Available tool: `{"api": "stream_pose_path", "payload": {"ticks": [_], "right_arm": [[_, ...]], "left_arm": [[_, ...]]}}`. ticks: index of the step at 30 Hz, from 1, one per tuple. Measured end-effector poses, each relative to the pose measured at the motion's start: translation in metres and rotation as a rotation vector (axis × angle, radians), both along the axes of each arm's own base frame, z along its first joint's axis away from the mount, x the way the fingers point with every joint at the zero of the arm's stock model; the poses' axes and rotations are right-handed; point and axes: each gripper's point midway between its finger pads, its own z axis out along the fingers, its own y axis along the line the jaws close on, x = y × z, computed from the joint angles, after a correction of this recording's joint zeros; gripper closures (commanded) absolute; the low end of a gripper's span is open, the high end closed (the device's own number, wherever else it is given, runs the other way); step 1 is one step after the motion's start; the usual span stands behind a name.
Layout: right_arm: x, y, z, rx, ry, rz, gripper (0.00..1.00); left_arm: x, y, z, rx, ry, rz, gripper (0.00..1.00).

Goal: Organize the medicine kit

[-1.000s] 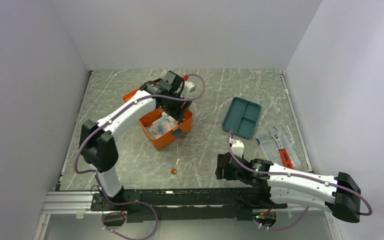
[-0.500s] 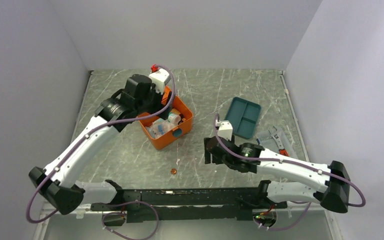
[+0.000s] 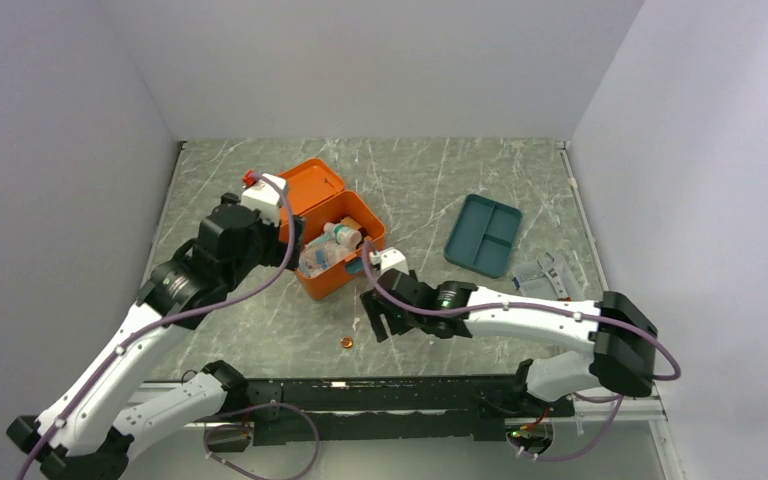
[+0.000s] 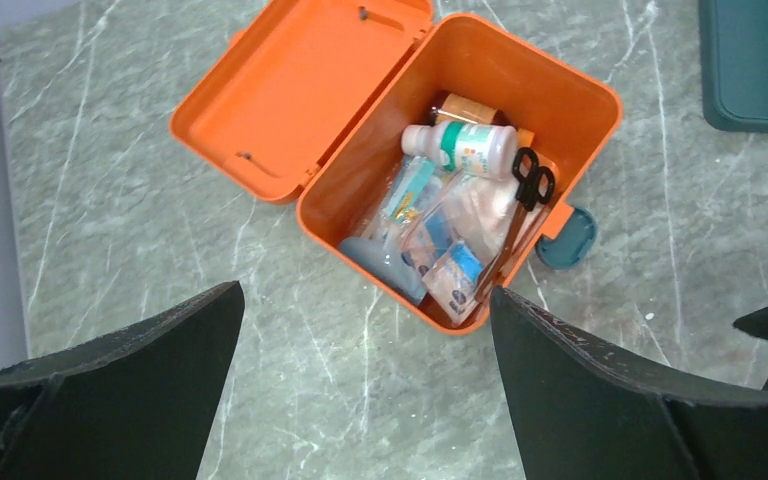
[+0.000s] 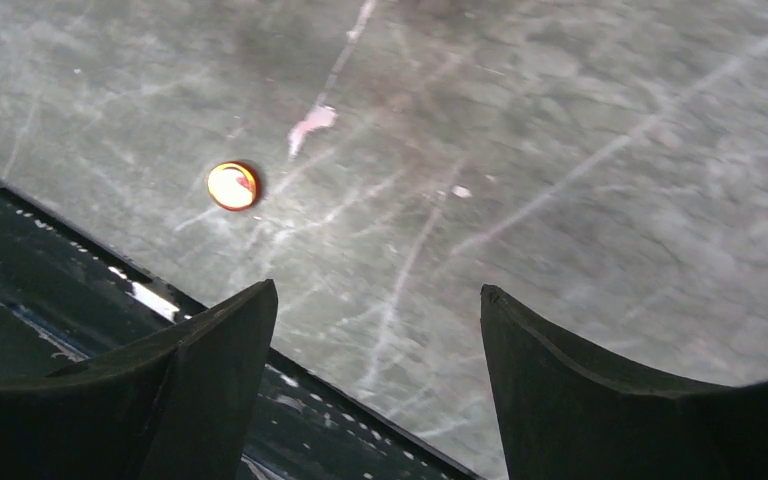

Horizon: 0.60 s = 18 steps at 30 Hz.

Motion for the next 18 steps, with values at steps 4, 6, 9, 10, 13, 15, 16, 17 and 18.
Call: {"api": "stream_pose_path", "payload": {"ticks": [4, 6, 9, 10, 13, 15, 16, 17, 18], "right_arm": [[-0.005, 0.030, -0.007, 0.001, 0.013, 0.061, 0.23], [-0.011, 0.041, -0.010, -0.003, 0.020, 0.087, 0.23], [-0.015, 0.058, -0.013, -0.011, 0.025, 0.115, 0.25], [-0.016, 0.064, -0.014, -0.013, 0.026, 0.123, 0.25], [-0.020, 0.080, -0.019, -0.024, 0.030, 0.148, 0.26], [-0.024, 0.087, -0.025, -0.037, 0.034, 0.161, 0.26], [-0.025, 0.089, -0.027, -0.042, 0.036, 0.166, 0.26], [-0.026, 0.092, -0.029, -0.048, 0.038, 0.170, 0.27], [-0.027, 0.094, -0.032, -0.055, 0.041, 0.175, 0.27]], "left_arm": [[-0.010, 0.018, -0.006, -0.008, -0.032, 0.057, 0.01], [-0.013, 0.026, -0.011, -0.002, -0.037, 0.086, 0.00], [-0.018, 0.038, -0.017, 0.004, -0.052, 0.133, 0.01], [-0.020, 0.042, -0.020, 0.003, -0.057, 0.146, 0.01], [-0.029, 0.055, -0.023, -0.013, -0.090, 0.183, 0.01], [-0.035, 0.064, -0.023, -0.031, -0.122, 0.209, 0.01], [-0.036, 0.068, -0.021, -0.038, -0.138, 0.220, 0.01], [-0.037, 0.070, -0.019, -0.046, -0.152, 0.229, 0.01], [-0.038, 0.073, -0.017, -0.056, -0.172, 0.242, 0.01]]}}
